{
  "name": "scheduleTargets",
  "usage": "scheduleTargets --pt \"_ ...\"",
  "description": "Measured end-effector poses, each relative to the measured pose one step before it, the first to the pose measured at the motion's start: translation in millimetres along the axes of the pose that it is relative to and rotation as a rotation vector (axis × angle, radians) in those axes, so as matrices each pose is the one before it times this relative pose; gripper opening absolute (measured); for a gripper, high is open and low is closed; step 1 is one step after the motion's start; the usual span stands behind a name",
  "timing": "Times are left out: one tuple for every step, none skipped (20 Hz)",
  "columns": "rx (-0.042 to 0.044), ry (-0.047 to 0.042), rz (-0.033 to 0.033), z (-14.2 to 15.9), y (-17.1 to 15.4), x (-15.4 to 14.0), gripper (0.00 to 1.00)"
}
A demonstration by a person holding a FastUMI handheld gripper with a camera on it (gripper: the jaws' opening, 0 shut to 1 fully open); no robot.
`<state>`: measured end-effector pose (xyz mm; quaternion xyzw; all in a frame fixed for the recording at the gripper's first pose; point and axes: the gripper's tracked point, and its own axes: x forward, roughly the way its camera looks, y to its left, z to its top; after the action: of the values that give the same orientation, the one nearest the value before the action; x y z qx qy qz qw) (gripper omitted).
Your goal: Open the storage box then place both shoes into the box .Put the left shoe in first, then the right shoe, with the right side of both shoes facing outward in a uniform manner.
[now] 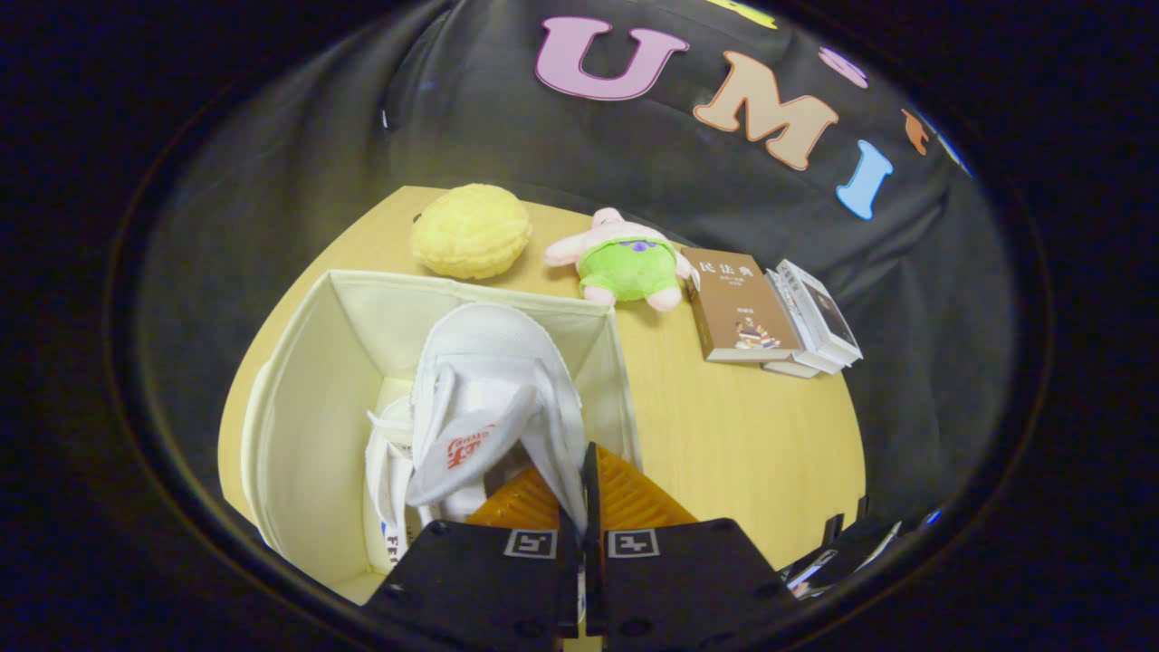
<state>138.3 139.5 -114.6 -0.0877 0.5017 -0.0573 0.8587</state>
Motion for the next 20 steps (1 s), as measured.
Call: scheduleTargets --pt "0.00262 0.00588 0.00237 1.65 -0.26 0.60 0.07" --pt "-0.00081 0.00494 -0.00048 -1.79 1.53 -1.31 0.08" --pt "-0.00047 0.00150 0.00309 0.28 0.41 0.54 0.08" --pt "0.00035 0.00010 -0.00387 -0.94 -1.99 0.28 0.09" --pt "0.00436 0.00269 0.00258 -0.18 0.12 -0.90 0.10" --pt "0.00129 0.00126 0.02013 -0.75 3.70 2.39 0.10" --pt "0.00279 -0.00309 0.03191 1.03 4.37 -1.97 0.13" --pt "0.00947 -0.01303 0.02878 2.23 1.95 -0.35 0.19" --pt "0.01728 -0.01338 0.02264 1.56 1.32 -6.00 0.28" --pt "0.01460 -0.02151 0.01717 3.52 1.32 -6.39 0.38" --pt "0.01115 -0.02185 0.01003 5.22 -0.37 -6.23 0.48" --pt "0.00884 -0.01837 0.00823 1.95 -0.21 -5.40 0.62" --pt "0.00997 -0.02030 0.00784 2.45 0.00 -7.00 0.71" --pt "0.01350 -0.02088 0.00293 4.05 -2.15 -7.03 0.80" --pt "0.00755 -0.01574 -0.00932 3.03 -5.17 -7.52 0.88" --pt "0.01005 -0.01340 -0.00099 1.63 -3.80 -8.63 0.97" --pt "0.01745 -0.01615 0.00639 1.74 -1.87 -4.86 0.98" --pt "0.01732 -0.01967 0.01879 3.72 0.88 -5.37 0.98" --pt "0.01440 -0.02100 0.01638 3.67 -0.26 -6.24 0.98" --pt "0.00958 -0.02611 0.00975 5.72 -1.01 -6.87 0.98"
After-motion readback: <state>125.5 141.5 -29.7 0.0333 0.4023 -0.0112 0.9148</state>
